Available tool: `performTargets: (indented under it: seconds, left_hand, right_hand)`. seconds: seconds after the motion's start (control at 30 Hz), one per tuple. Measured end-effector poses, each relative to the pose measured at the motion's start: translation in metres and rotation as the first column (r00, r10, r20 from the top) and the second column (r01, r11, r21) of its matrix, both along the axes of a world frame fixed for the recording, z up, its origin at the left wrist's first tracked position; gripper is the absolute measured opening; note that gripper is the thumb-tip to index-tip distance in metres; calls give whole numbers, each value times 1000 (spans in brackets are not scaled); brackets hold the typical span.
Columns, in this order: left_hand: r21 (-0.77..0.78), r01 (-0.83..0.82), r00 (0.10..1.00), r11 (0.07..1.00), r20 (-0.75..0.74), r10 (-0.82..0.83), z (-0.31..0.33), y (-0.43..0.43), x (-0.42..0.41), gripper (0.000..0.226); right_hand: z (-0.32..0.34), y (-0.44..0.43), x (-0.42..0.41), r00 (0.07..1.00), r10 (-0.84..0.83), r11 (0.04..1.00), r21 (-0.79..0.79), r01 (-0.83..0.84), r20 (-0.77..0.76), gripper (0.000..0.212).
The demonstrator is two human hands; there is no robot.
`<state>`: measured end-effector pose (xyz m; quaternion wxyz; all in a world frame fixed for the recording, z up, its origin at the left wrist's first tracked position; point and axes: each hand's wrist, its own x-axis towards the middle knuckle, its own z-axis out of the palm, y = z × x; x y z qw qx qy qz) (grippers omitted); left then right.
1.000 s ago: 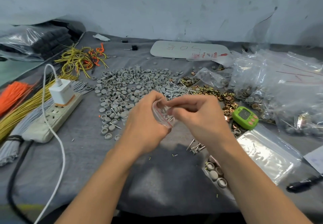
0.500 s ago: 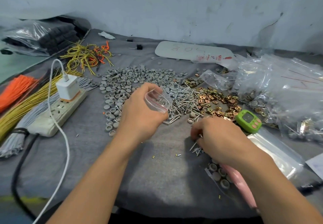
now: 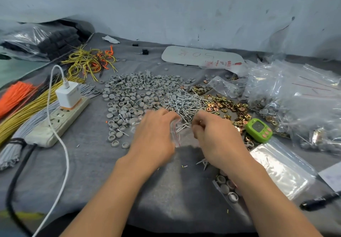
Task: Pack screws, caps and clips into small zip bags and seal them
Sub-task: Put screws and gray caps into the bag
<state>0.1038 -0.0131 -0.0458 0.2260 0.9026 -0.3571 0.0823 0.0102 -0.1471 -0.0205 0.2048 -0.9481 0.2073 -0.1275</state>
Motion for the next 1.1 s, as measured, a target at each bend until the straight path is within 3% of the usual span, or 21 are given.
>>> performTargets:
  seconds: [0.1,0.27,0.4,0.5,0.57,0.63,0.7,0.77,0.87,1.1]
  left_hand:
    - [-50,68,997,996,-31,-69,0,-10,-10,39]
    - [-285,12,976,958,-207,-74,3,-15,-19,27]
    - [-323,12,963,946,-253,-99,7,-14,-20,46]
    - [-339,-60,961,939,-275,-38,10,-9,-15,60]
    - [-392,-109,959,913,-283,-7,11,-6,-10,65]
    - [-455,-166,951,875,-310,20,13,-1,-5,70]
    - [-490,-231,936,841,-348,54,15,3,1,72]
    - [-506,-286,924,814,-371,94,18,7,6,72]
    - [-515,-310,925,799,-356,130,19,9,12,72]
    - [-401,-272,952,875,-243,185,15,5,5,73]
  right_hand:
    - [1,9,4,995,75,996,43,-78,71,15]
    - [-1,10,7,957,113,927,317,-198,266,17]
    - [-1,4,6,940,109,893,382,-236,324,31]
    - [2,-7,4,909,-99,906,415,-86,404,26]
    - [1,-17,2,932,-204,932,352,91,300,19]
    - [-2,-26,-2,971,-229,958,195,212,70,5]
    - [-4,-26,-5,961,-237,970,25,243,-139,13]
    - [-5,-23,-5,946,-217,976,-55,210,-243,18]
    - [-4,-16,-4,944,-172,983,-105,148,-282,6]
    - [-4,-10,-6,960,-148,982,-147,115,-239,12]
